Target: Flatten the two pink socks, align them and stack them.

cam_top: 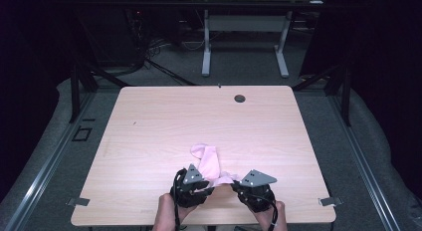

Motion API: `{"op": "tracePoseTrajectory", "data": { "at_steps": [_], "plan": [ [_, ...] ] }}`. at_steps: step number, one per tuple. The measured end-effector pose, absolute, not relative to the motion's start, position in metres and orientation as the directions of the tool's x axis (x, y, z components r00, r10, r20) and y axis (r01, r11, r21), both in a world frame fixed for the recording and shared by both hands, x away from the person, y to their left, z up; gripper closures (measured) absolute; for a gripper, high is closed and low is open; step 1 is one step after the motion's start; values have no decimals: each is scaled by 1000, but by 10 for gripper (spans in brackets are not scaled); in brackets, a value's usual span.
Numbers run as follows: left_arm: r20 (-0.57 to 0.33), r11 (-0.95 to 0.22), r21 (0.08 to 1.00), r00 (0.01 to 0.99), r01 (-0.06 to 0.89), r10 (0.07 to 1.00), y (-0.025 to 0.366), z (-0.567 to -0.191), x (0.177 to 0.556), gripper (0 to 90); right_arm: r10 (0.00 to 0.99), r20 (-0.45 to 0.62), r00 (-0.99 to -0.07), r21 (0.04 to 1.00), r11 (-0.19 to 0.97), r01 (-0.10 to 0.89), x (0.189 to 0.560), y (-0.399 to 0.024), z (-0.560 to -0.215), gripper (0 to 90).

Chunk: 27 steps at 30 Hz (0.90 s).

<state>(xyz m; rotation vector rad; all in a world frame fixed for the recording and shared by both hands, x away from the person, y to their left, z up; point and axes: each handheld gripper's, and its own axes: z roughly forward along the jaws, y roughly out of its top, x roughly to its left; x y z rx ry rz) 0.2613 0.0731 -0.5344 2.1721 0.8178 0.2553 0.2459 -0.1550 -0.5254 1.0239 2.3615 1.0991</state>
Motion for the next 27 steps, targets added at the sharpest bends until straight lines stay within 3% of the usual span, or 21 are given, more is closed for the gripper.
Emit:
{"op": "tracePoseTrajectory", "data": {
  "at_steps": [2,6,12,17,21,23,24,27],
  "plan": [
    [-39,-483,755,766,443,642,74,-542,246,564,733,13,-680,760,435,483,246,-154,-521,859],
    [51,-510,765,752,394,657,75,-550,227,496,735,39,-677,740,434,513,248,-151,-515,859],
    [101,-521,761,723,387,683,76,-561,218,454,744,68,-664,735,413,538,250,-150,-512,859],
    [148,-546,744,702,384,696,76,-571,213,569,747,75,-661,731,410,546,250,-152,-510,859],
    [133,-546,737,706,399,696,78,-575,216,740,746,86,-660,727,406,553,250,-157,-513,859],
    [131,-548,735,708,401,694,79,-575,219,779,748,92,-658,729,399,556,249,-157,-513,859],
    [122,-548,733,713,404,690,80,-574,223,863,742,92,-664,727,405,554,248,-159,-514,859],
    [115,-547,730,716,410,689,81,-572,226,890,738,91,-668,724,412,554,245,-160,-514,859]
  ]
}}
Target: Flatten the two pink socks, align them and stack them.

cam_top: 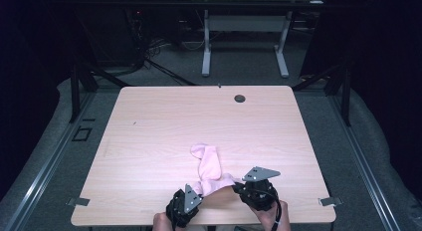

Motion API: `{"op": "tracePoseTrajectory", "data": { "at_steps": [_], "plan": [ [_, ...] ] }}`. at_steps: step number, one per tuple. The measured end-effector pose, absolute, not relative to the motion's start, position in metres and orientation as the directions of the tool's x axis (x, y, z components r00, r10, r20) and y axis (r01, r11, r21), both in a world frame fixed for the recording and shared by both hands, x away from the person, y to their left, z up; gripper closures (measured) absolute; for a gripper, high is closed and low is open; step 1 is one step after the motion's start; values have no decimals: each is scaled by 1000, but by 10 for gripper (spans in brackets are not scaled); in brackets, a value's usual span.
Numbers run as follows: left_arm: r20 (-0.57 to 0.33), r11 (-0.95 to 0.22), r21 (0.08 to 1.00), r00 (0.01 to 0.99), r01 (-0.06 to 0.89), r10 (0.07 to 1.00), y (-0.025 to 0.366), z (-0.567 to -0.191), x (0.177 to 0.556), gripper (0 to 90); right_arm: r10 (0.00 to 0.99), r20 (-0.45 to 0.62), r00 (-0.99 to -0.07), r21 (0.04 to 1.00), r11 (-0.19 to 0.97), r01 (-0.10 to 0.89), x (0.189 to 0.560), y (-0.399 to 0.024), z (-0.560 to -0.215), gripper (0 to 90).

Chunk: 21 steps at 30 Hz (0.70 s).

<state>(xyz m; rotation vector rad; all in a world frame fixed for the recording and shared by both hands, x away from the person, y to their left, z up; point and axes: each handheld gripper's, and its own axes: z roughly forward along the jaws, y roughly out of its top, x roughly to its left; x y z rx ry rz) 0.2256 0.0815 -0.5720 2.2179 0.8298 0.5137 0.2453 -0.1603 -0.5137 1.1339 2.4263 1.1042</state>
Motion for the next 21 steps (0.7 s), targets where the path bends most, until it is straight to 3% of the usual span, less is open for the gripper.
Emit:
{"op": "tracePoseTrajectory", "data": {
  "at_steps": [5,9,13,17,21],
  "plan": [
    [63,-543,719,738,434,672,90,-552,225,896,734,99,-672,712,420,564,241,-165,-513,859],
    [-51,-552,681,782,482,621,95,-526,216,895,706,148,-692,679,436,591,227,-173,-502,858],
    [-115,-547,660,789,514,603,95,-526,220,894,696,192,-691,646,441,623,228,-175,-498,851],
    [-187,-516,645,770,564,610,97,-531,237,893,733,137,-666,616,464,637,258,-165,-518,698],
    [-230,-489,640,755,593,614,101,-529,253,893,745,121,-656,631,453,630,274,-160,-533,645]
  ]
}}
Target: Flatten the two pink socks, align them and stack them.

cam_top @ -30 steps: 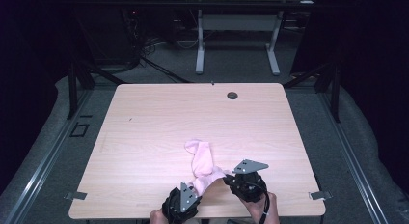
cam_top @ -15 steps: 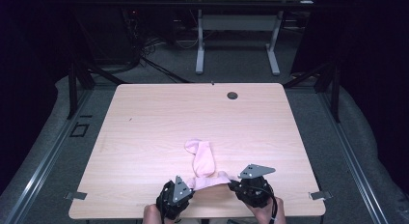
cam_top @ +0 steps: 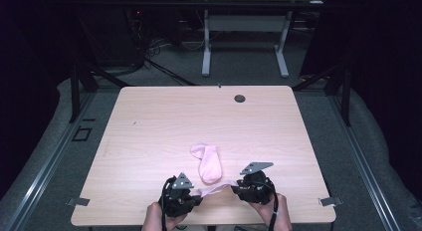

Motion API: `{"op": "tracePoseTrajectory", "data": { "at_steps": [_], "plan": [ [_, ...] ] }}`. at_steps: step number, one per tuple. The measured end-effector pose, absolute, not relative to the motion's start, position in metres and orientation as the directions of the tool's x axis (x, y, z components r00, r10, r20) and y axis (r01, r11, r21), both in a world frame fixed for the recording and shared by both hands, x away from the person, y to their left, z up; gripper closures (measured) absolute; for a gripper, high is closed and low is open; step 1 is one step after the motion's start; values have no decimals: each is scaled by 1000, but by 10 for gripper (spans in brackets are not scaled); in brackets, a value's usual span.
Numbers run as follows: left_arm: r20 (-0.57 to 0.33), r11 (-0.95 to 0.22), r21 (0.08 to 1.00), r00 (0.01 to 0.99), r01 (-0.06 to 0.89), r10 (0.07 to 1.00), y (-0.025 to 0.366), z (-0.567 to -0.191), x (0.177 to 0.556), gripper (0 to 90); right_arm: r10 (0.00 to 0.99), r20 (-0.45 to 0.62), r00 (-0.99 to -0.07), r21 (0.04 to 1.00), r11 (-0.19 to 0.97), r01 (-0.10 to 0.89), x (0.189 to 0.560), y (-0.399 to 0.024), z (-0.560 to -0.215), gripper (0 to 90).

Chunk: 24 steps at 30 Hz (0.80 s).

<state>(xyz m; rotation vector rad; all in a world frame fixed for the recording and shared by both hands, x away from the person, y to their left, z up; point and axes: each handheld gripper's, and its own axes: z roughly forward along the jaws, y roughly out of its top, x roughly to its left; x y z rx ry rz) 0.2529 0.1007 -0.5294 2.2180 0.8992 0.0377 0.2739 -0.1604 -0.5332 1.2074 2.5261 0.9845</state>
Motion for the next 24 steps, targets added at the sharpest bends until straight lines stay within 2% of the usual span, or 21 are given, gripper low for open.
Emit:
{"op": "tracePoseTrajectory", "data": {
  "at_steps": [3,6,10,12,13,15,16,19,22,24],
  "plan": [
    [-272,-453,638,733,622,624,108,-528,268,888,747,121,-654,664,429,613,290,-163,-548,630],
    [-271,-428,643,712,635,648,114,-528,278,857,737,173,-653,675,394,624,299,-169,-555,635],
    [-227,-390,662,667,640,709,123,-533,295,707,730,233,-643,672,357,649,311,-172,-560,670],
    [-210,-395,671,672,628,711,125,-535,296,611,731,243,-638,665,353,658,315,-173,-560,680],
    [-188,-402,671,667,623,720,125,-536,294,611,735,252,-629,660,345,667,317,-173,-561,687],
    [-117,-456,679,698,575,707,119,-539,279,483,747,286,-600,631,325,704,322,-174,-564,749],
    [-117,-456,679,698,575,707,119,-539,279,449,746,300,-594,617,323,717,323,-174,-565,763],
    [-33,-508,694,728,510,684,102,-548,254,406,756,314,-575,606,307,734,323,-173,-566,787],
    [-7,-526,705,747,475,665,90,-551,242,398,760,317,-568,603,300,739,322,-171,-565,791],
    [52,-560,709,760,429,648,73,-557,230,401,763,320,-562,599,297,743,320,-170,-565,798]
  ]
}}
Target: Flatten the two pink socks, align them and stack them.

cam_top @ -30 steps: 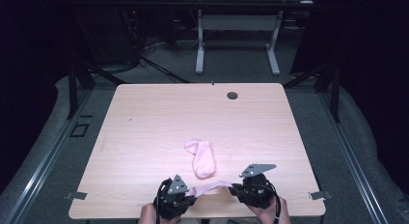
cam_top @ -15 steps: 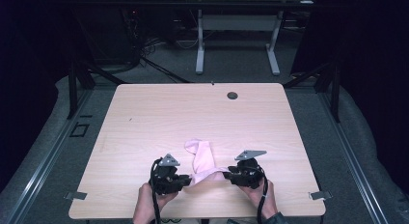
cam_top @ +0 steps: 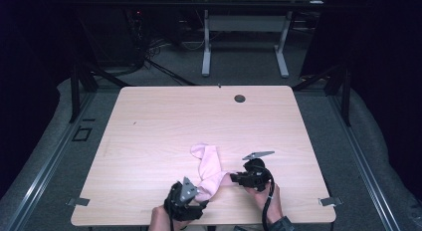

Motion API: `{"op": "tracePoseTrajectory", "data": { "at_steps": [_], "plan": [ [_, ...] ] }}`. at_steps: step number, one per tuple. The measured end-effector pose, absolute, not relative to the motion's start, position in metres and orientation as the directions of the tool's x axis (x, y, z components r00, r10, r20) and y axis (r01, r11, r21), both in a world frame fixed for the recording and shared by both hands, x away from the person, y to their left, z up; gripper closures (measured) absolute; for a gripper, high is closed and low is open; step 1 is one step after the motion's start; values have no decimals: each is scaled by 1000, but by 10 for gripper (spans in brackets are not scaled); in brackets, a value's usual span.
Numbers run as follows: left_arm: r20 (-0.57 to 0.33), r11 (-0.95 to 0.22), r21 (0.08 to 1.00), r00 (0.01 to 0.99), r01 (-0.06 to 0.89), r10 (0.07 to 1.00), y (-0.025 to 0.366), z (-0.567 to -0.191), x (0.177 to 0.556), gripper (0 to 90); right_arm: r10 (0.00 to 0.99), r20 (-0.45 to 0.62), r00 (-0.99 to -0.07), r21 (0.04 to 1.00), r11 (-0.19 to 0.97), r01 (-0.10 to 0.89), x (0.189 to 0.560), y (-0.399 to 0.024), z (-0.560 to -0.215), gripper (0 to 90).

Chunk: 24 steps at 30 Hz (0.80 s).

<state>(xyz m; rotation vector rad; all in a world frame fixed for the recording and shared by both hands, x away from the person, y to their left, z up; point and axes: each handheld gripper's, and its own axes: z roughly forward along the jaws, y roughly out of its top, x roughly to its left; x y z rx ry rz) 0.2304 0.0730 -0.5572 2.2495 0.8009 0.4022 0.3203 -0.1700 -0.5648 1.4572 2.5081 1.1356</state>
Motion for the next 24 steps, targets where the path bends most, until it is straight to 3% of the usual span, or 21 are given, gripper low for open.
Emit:
{"op": "tracePoseTrajectory", "data": {
  "at_steps": [4,8,14,18,22,24],
  "plan": [
    [122,-617,668,756,416,643,52,-566,232,432,771,320,-550,588,294,754,317,-169,-565,801],
    [175,-629,648,719,430,672,46,-569,243,537,770,321,-552,581,300,757,314,-169,-566,805],
    [182,-615,666,708,422,682,53,-570,248,876,764,310,-566,588,314,746,310,-167,-564,832],
    [141,-603,661,716,447,684,68,-563,248,900,752,303,-585,588,335,736,301,-167,-557,841],
    [23,-573,674,763,466,646,91,-535,225,900,724,304,-620,588,370,720,274,-170,-538,844],
    [29,-580,679,773,451,634,96,-525,215,900,698,324,-639,587,381,714,257,-172,-525,846]
  ]
}}
